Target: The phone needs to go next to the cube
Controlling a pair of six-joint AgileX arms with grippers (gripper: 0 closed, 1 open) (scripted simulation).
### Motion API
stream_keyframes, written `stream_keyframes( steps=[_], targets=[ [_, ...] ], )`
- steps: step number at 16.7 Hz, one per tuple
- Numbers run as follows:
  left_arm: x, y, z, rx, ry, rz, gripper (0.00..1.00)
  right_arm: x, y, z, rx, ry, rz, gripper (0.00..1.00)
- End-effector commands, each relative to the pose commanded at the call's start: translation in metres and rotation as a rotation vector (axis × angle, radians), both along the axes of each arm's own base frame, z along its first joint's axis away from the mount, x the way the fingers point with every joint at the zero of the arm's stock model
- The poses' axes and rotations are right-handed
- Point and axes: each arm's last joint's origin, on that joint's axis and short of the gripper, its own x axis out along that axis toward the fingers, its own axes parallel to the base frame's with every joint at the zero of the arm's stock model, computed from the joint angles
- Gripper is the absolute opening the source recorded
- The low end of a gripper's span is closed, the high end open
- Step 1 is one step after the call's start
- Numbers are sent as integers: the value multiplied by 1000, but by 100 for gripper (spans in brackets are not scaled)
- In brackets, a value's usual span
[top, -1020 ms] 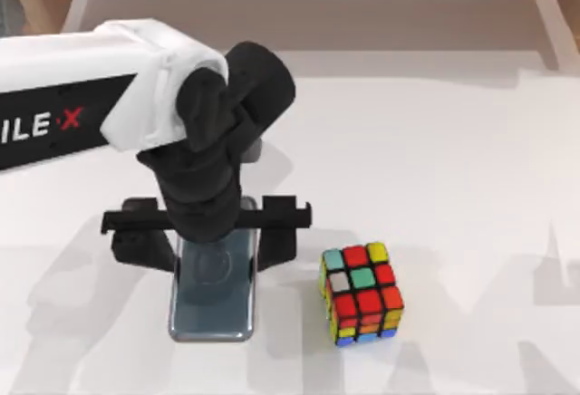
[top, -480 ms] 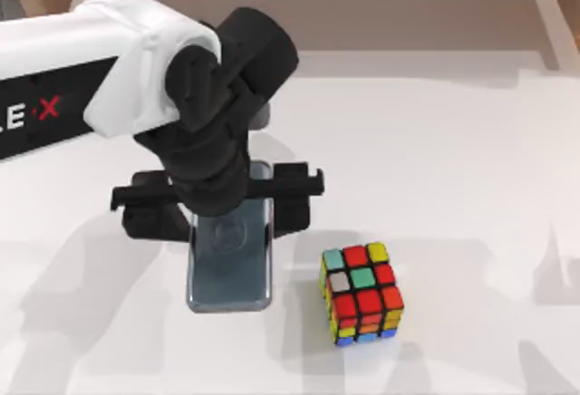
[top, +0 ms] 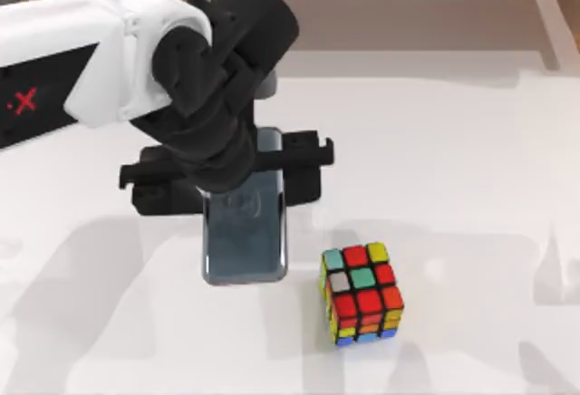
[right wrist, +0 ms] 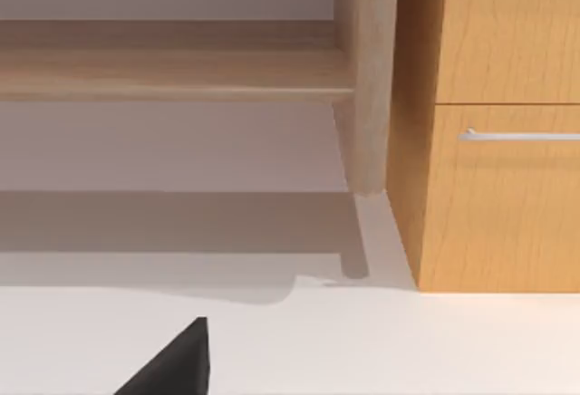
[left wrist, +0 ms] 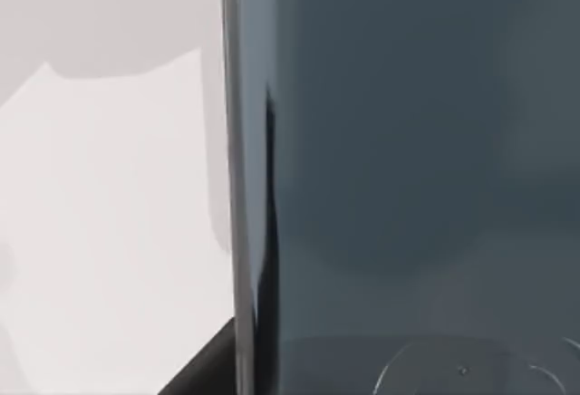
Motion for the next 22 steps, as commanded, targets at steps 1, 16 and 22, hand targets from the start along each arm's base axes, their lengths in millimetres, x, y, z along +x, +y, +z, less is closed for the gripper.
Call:
stream_keyframes(
  steps=[1, 16, 22],
  targets=[
    [0, 0, 2, -7, -10, 0, 0, 0, 0, 0, 0, 0, 0, 100],
    [3, -2, -23, -1, -4, -3, 0, 0, 0, 0, 0, 0, 0, 100],
    [-2, 3, -74, 100, 123, -6, 0, 0, 0, 0, 0, 0, 0, 100]
  ],
)
